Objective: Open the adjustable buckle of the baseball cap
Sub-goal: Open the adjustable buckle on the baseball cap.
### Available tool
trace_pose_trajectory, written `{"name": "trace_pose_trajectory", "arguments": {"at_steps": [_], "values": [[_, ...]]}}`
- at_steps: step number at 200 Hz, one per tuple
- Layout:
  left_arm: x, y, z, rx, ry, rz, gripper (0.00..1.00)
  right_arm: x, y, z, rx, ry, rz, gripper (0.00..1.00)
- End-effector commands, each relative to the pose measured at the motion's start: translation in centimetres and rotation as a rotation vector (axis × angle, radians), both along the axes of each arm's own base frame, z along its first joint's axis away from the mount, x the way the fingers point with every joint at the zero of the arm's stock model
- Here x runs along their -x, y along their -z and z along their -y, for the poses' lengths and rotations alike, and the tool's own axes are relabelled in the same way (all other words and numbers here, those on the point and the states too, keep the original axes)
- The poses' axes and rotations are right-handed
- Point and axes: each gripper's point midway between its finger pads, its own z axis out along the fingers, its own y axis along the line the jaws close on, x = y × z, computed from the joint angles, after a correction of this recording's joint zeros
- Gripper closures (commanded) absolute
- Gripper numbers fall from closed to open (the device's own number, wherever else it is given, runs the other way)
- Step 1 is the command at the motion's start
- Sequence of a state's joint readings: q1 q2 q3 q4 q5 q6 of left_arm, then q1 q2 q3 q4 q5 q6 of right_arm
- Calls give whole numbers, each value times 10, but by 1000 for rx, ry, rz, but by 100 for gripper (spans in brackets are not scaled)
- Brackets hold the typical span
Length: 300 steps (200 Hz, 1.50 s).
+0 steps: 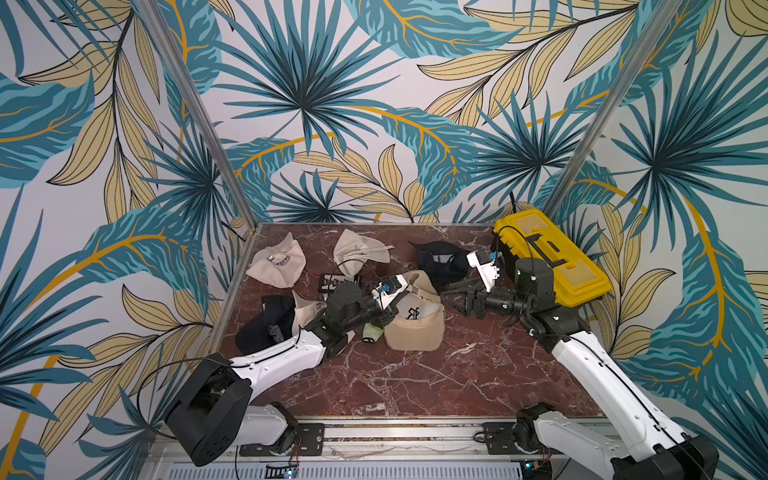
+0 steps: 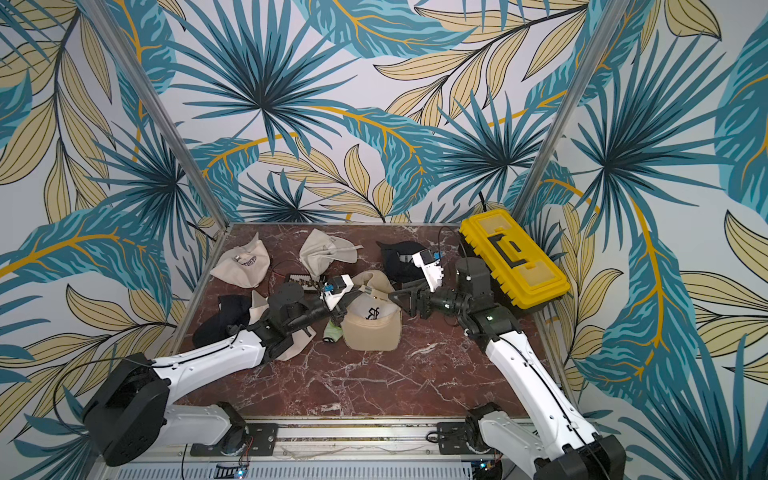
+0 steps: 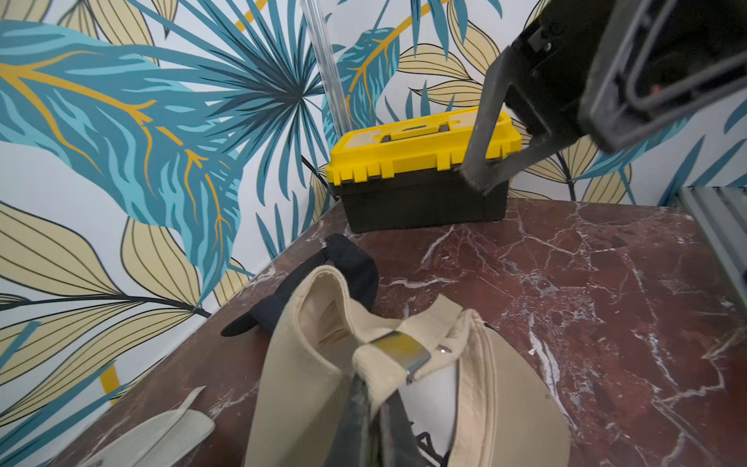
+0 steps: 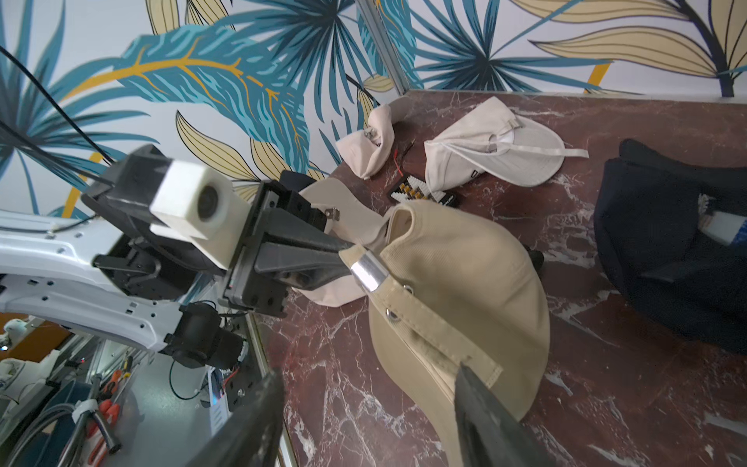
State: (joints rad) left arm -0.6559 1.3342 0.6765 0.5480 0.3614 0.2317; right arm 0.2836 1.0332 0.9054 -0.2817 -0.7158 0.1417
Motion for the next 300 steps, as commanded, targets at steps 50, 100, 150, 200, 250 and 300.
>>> {"name": "trace_pose_trajectory", "arguments": {"at_steps": [50, 100, 150, 200, 250, 300], "values": [[13, -23, 0, 60, 76, -2, 100, 2, 36, -15, 149, -25, 33, 31], [22, -20, 0, 33, 114, 45, 100, -3, 45, -15, 247, -38, 139, 33], [32, -23, 4, 16, 176, 98, 100, -5, 27, -10, 255, -13, 216, 30], [46, -24, 10, 5, 270, 137, 100, -2, 29, -28, 243, -151, 258, 36], [33, -30, 3, 25, 186, 112, 67, 7, 23, -34, 213, -209, 286, 100], [-15, -27, -33, 207, -71, -202, 35, -10, 6, -22, 166, -28, 229, 100]]}}
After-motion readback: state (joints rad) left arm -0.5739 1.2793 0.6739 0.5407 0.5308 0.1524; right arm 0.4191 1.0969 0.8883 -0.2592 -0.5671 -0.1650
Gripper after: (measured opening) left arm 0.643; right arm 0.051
